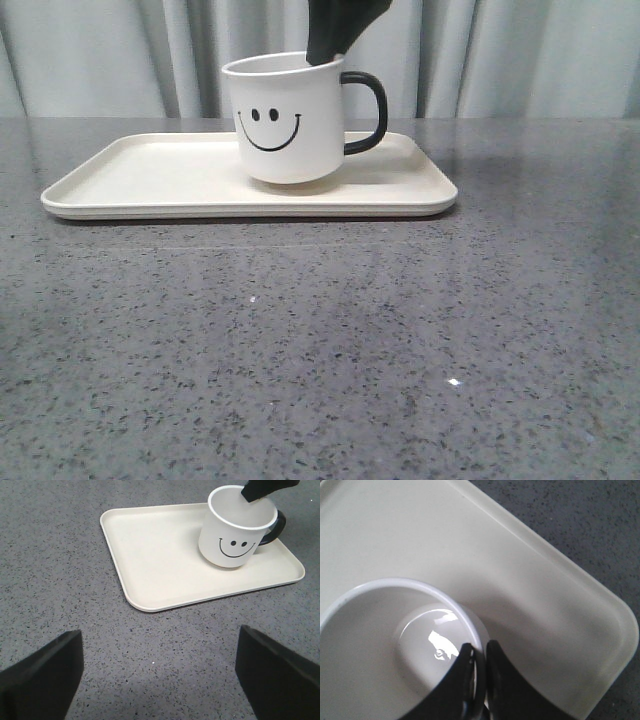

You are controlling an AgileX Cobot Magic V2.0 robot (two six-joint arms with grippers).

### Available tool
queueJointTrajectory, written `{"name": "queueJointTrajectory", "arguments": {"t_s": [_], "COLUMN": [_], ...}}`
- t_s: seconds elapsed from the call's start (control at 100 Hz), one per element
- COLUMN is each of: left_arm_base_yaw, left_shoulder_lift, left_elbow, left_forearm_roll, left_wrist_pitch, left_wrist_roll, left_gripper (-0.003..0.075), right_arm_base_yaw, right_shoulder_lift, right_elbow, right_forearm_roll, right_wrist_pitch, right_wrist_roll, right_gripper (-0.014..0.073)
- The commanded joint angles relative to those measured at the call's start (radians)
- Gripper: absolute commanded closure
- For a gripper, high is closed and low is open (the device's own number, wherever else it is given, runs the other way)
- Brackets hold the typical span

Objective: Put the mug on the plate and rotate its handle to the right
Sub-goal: 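Rotate the mug with the right gripper, turning the handle sideways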

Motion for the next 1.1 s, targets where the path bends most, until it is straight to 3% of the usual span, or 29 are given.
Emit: {"name": "queueJointTrajectory", "arguments": {"t_s": [0.0, 0.09, 0.23, 1.09], "left_arm_base_yaw": [0.002, 0.002, 0.002, 0.002], "left_shoulder_lift": [0.001, 0.001, 0.001, 0.001], "left_elbow": [-0.027, -0.027, -0.027, -0.027], "left_forearm_roll": [-0.01, -0.01, -0.01, -0.01], "left_wrist_pitch": [-0.075, -0.075, -0.075, -0.073], "left_wrist_roll": [-0.009, -0.009, -0.009, -0.009], "left_gripper": [0.0121, 0.0121, 0.0121, 0.0121], "right_arm_base_yaw": [-0.02, -0.044, -0.076, -0.085], "right_shoulder_lift": [-0.057, -0.057, -0.054, 0.016], "right_elbow": [-0.055, -0.059, -0.058, -0.058], "right_forearm_roll": [0.111, 0.238, 0.325, 0.356], "right_wrist_pitch": [0.002, 0.03, 0.035, 0.086], "right_wrist_roll": [-0.119, -0.218, -0.282, -0.315], "right_gripper": [0.0655, 0.0655, 0.0655, 0.0644]}}
